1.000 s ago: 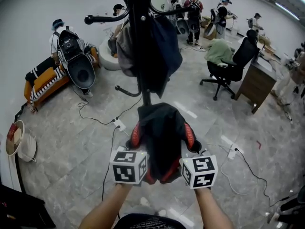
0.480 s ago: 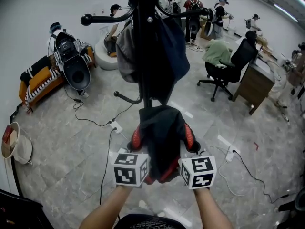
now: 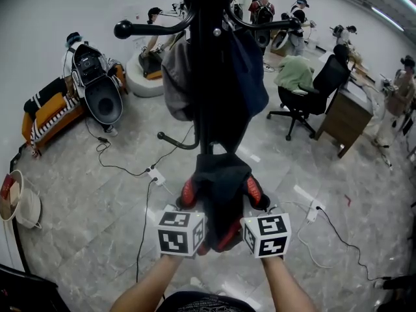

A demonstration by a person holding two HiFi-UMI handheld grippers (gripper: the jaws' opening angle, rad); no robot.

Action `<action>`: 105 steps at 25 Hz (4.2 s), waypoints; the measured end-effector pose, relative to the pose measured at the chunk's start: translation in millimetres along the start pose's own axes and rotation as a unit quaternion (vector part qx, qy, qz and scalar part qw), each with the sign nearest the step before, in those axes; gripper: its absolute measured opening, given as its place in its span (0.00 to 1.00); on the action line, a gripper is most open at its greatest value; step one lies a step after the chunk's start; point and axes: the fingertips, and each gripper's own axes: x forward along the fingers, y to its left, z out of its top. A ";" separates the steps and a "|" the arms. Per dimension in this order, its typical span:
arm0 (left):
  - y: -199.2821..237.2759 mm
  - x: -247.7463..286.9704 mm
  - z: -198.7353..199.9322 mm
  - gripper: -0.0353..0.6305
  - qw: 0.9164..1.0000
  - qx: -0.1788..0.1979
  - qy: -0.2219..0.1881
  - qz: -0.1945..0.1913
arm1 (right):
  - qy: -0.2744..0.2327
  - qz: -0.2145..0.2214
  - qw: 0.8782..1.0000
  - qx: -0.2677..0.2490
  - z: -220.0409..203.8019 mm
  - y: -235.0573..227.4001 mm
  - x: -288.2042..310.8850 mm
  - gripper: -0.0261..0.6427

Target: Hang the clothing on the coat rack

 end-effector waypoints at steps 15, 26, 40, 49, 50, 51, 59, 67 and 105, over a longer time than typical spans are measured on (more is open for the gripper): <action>8.6 7.8 -3.8 0.08 1.000 0.005 0.010 -0.028 | 0.012 -0.022 1.000 0.003 -1.3 5.2 22.4 0.06; 6.0 13.4 -13.0 0.08 0.999 -0.015 0.003 0.030 | 0.011 0.039 0.999 -0.016 -11.9 -1.0 32.3 0.06; 16.0 11.7 -18.8 0.08 0.993 -0.048 -0.003 0.108 | 0.020 0.116 0.992 -0.033 -16.7 3.7 56.9 0.06; 24.8 20.4 -22.9 0.08 0.991 -0.051 0.000 0.122 | 0.024 0.130 0.991 -0.026 -22.7 0.8 71.9 0.06; 26.6 21.2 -23.5 0.08 0.991 -0.052 0.002 0.122 | 0.025 0.131 0.991 -0.025 -22.8 2.1 73.9 0.06; 28.4 22.0 -24.4 0.08 0.991 -0.052 0.003 0.121 | 0.027 0.132 0.991 -0.024 -23.4 3.4 75.9 0.06; 25.7 25.2 -30.3 0.08 0.991 -0.053 0.011 0.119 | 0.035 0.133 0.990 -0.019 -30.6 0.5 78.2 0.06; 23.4 28.6 -38.4 0.08 0.992 -0.052 0.017 0.113 | 0.041 0.130 0.991 -0.016 -40.5 0.5 77.9 0.06; 7.2 25.6 -74.0 0.08 0.988 -0.075 0.042 0.127 | 0.073 0.149 0.986 -0.011 -83.0 3.6 64.1 0.07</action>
